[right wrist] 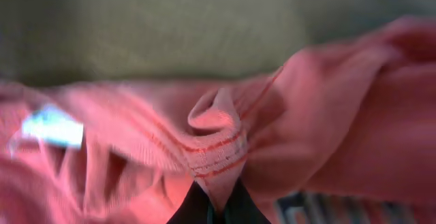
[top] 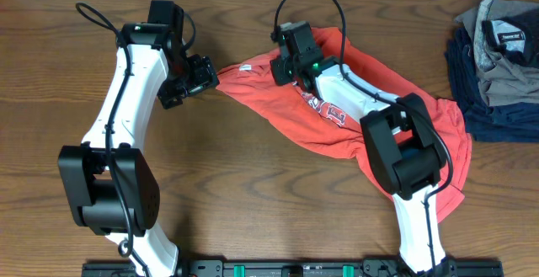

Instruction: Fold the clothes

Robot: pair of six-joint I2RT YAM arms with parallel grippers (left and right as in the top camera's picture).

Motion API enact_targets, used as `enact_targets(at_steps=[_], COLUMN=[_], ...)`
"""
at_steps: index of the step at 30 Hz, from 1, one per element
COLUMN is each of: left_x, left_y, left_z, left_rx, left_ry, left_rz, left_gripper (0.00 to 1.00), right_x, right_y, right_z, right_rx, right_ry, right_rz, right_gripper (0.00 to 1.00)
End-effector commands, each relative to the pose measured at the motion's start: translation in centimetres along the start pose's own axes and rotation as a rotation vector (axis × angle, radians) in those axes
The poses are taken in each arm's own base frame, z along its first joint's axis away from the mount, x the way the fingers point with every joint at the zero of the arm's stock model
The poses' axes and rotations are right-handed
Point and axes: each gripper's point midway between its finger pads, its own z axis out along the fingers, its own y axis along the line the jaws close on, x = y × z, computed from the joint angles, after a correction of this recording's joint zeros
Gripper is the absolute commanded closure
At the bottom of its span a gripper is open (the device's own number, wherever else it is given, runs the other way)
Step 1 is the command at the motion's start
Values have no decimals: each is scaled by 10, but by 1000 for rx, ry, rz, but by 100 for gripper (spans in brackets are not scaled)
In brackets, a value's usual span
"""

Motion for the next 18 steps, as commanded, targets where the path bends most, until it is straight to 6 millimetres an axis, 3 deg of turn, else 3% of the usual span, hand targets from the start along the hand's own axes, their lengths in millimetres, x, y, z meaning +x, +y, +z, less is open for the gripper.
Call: enact_targets(at_steps=[1,5,7,8,9,12,18], left_x=[-1,-3,-3,-3,-4,-5,-7], left_y=[2,1,1,1,1,-1,-1], left_z=[0,0,0,0,0,0,0], left_rx=[-4,0,0,0,1,5,7], left_ry=[-5,-14,-14,-15,-15,-23,-28], left_rz=[15,16,16,16,16,18,19], left_gripper=[16,16,16,16,16,16,16], right_x=[-71,-130,-147,-149,-148,-124,-40], right_y=[-22,-54,-68,-72,-71,-55,-23], right_z=[-39,-65,-75,-75,-74,-59,-43], right_rx=[125,235,229,207,171,12,-154], right_ry=[-217,-478,-546,-546,-532,-387,-16], right_rz=[39,107,148,169,173,147,167], right_gripper=[99,96,63,26,1,1,1])
